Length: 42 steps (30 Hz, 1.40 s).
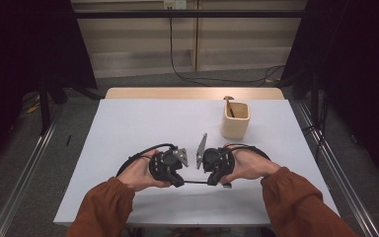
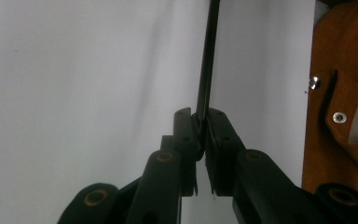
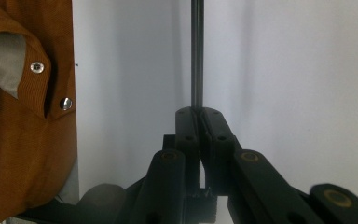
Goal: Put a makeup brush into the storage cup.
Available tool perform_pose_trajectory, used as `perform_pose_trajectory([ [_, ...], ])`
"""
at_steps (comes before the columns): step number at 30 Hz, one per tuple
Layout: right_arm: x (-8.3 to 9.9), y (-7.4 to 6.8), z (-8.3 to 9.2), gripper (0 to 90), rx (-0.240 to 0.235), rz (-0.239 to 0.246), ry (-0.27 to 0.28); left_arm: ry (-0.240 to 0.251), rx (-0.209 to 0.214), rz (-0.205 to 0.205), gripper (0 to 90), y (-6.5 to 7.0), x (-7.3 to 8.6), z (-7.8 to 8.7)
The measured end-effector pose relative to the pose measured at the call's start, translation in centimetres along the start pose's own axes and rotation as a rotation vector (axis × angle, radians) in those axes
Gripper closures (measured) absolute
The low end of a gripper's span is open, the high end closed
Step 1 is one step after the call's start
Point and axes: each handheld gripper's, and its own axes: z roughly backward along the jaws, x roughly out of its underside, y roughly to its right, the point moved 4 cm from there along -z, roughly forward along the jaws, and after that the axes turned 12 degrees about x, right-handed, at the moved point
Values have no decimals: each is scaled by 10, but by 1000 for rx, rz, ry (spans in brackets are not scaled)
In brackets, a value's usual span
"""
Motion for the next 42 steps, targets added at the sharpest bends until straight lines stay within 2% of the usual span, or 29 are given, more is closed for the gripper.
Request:
perform_pose_trajectory([
  [4,0,0,-1,856,7,10,7,-4,-8,5,844,-1,1,-1],
  [6,0,1,-1,854,8,22,11,-13,4,-1,849,0,1,-1],
  [9,1,1,-1,852,13,22,13,-7,3,4,853,1,0,-2],
  [14,2,1,-2,820,10,19,25,-14,4,-11,860,1,0,-3],
  [16,3,2,-2,791,12,13,38,-11,17,-2,861,1,0,-3],
  [20,5,2,-2,717,7,-5,54,-2,12,4,862,1,1,-2],
  [21,5,2,-1,696,4,-10,58,14,6,14,862,2,0,-2],
  [24,5,4,0,640,11,-23,88,15,5,10,862,1,1,-2],
  [30,7,7,3,536,22,-71,138,22,12,14,862,1,0,-1],
  [37,12,9,5,356,43,-128,194,29,13,20,862,1,2,1],
  [42,13,11,7,276,54,-159,231,32,18,28,861,1,5,-2],
])
